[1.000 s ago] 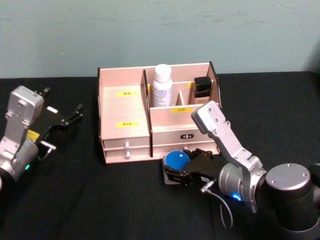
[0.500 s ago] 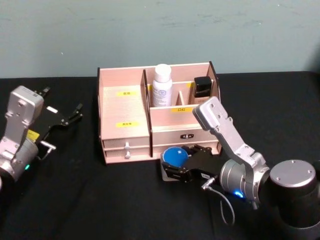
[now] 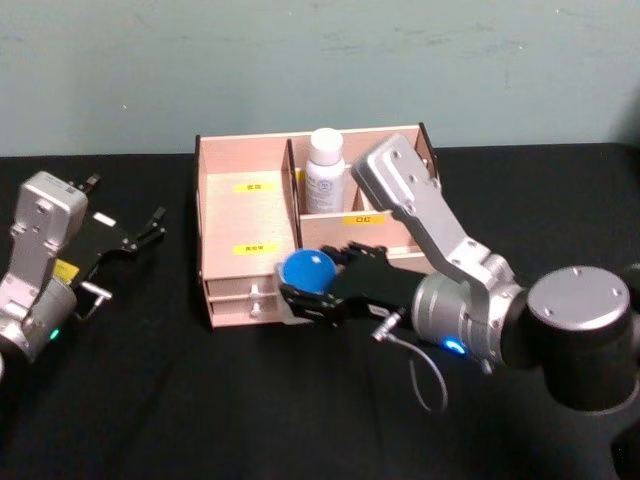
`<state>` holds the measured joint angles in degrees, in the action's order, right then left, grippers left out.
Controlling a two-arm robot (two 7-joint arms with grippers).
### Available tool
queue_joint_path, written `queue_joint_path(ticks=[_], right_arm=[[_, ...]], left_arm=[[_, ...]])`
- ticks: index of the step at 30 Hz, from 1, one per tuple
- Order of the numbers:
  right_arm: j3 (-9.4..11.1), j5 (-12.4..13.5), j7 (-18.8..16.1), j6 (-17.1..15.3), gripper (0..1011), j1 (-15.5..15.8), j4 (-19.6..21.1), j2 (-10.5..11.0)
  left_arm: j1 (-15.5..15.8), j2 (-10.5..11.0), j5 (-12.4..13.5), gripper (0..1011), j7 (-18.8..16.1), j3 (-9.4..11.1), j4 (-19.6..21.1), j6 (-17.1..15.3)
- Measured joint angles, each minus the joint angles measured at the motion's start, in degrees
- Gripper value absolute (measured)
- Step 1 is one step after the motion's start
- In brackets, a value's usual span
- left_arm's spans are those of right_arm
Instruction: Pick up the facial cleanser and watermelon frost from the table and place them into the tiered storage box.
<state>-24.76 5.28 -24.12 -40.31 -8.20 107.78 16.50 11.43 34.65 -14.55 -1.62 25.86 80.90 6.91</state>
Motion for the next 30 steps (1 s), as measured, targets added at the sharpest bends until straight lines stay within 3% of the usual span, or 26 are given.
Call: queue_joint_path(ticks=[7, 13, 30], right_arm=[[-2.74, -0.16, -0.24, 0.15, 713, -5.19, -1.69, -2.29], [-4.42, -0.77, 0.17, 0.75, 713, -9.15, -5.78, -4.59], [-4.86, -2.89, 2.37, 2.64, 713, -14.42, -15.07, -8.72]], left_arm=[[0.0, 0.0, 0.0, 1001, 0.0, 0.0, 0.0, 0.0], [0.0, 0.0, 0.0, 1001, 0.0, 0.0, 0.0, 0.0], [0.0, 0.0, 0.0, 1001, 0.0, 0.0, 0.0, 0.0]])
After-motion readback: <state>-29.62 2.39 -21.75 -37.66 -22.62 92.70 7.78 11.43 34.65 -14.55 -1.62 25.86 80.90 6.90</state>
